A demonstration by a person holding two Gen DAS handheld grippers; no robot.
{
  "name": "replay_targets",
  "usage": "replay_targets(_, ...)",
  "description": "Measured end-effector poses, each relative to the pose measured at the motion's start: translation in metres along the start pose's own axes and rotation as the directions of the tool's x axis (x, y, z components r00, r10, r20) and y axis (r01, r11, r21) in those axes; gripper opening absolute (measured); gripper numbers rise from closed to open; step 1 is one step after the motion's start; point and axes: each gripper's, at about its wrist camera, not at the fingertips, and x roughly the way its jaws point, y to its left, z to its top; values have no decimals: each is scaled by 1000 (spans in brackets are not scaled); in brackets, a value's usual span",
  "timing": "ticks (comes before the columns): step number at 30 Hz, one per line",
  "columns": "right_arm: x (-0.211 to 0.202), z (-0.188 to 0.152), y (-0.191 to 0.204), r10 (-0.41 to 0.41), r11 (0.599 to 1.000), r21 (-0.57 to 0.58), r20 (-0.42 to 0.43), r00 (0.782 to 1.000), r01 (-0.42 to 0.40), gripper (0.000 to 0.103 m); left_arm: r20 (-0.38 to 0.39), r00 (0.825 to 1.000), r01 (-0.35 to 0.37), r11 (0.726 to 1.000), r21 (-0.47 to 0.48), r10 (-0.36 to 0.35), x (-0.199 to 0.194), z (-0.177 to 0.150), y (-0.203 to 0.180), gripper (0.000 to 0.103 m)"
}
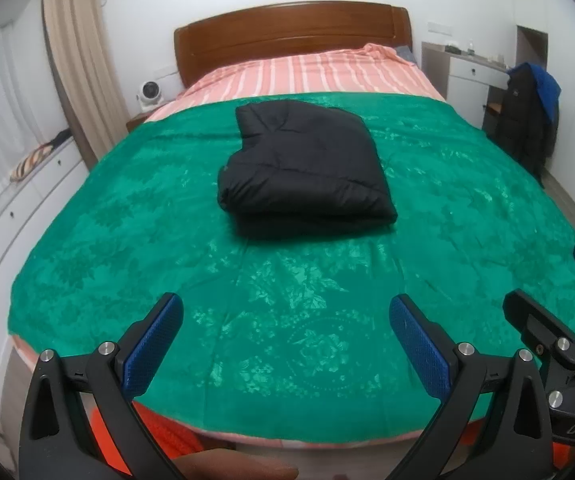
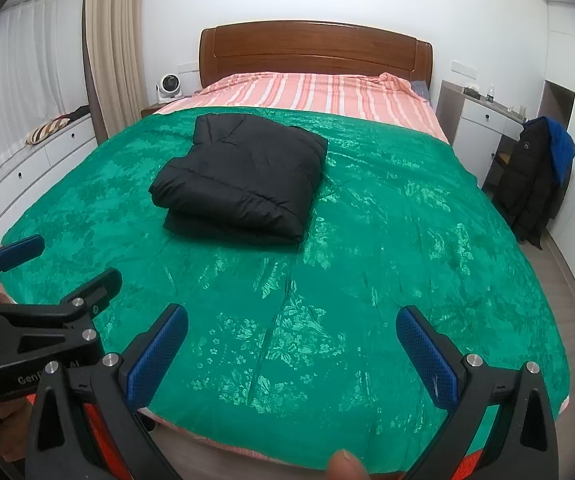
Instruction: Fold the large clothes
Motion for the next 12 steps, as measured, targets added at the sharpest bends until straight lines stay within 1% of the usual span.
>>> replay_targets(3,3,-2,-1,-7,1000,4,-10,1000,7,103,-7,1000,-3,1000,-2,3,3,-1,0,103)
replay_targets(6,4,-3,-3,-11,1000,7,-12,1000,11,103,-6,1000,14,1000,-14,-15,3,-2,3,103)
replay_targets(12,4,-4,-4,-11,1000,10,-9,1000,11,103,30,999,-19,1000,-16,20,-1,-3,3,103)
